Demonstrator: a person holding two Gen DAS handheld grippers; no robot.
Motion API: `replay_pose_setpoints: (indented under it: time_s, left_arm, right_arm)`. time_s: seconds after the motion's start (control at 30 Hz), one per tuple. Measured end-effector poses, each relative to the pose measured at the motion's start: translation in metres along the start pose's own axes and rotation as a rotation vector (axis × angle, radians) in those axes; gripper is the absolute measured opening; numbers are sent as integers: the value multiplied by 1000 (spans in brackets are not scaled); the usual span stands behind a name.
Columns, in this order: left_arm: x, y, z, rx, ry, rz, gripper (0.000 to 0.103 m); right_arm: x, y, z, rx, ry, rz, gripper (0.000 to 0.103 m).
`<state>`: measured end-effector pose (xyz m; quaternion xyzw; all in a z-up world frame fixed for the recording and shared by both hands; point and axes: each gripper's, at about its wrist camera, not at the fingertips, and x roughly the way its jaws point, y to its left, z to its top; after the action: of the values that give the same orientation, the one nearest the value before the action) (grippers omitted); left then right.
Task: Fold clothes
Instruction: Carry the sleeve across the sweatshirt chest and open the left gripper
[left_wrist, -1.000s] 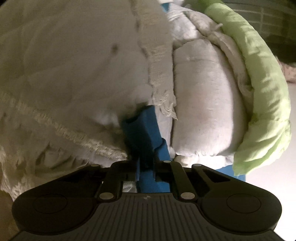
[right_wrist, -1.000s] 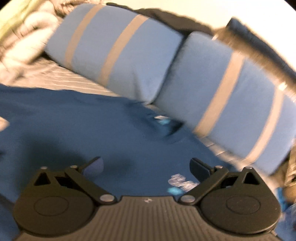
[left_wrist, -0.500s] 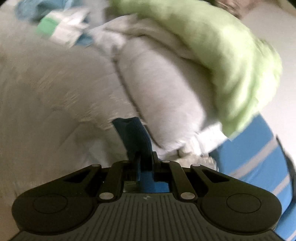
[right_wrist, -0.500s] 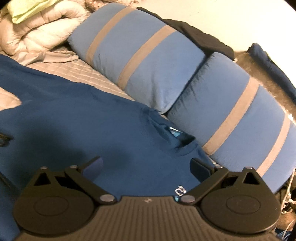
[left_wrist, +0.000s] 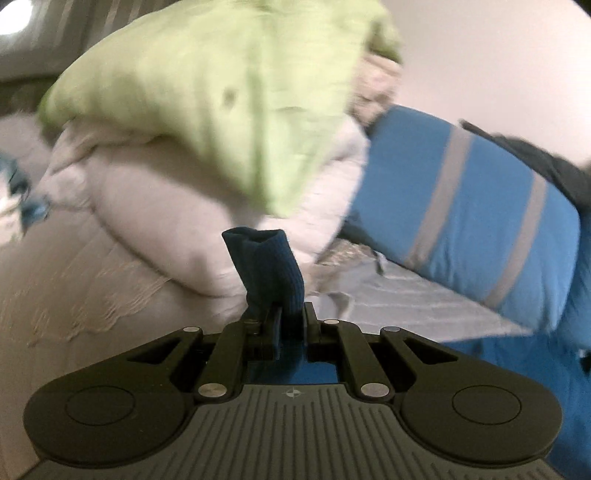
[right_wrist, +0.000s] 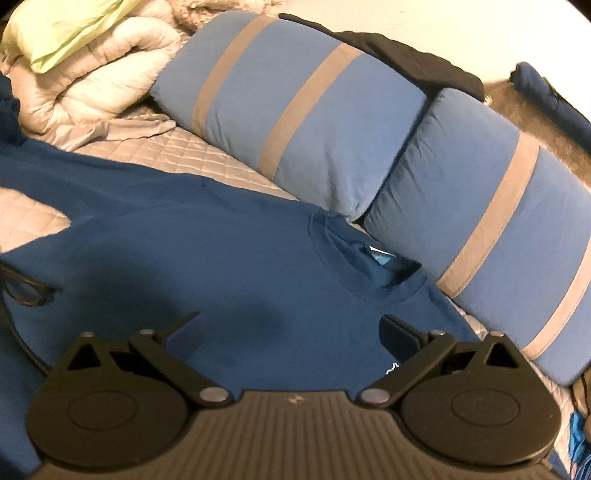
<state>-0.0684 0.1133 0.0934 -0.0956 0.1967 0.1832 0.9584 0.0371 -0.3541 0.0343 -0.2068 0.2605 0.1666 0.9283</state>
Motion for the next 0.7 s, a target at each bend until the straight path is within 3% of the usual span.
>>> replay_pose_setpoints:
  time_s: [0.17,0.7]
  left_arm:
    - [-2,-34,-1,122,-1,-37,10]
    - [8,-115,15,280,6,-154,10]
  right_arm:
    - [1,-5,0,40,10,13,103]
    - [3,-9,1,78,19,43,103]
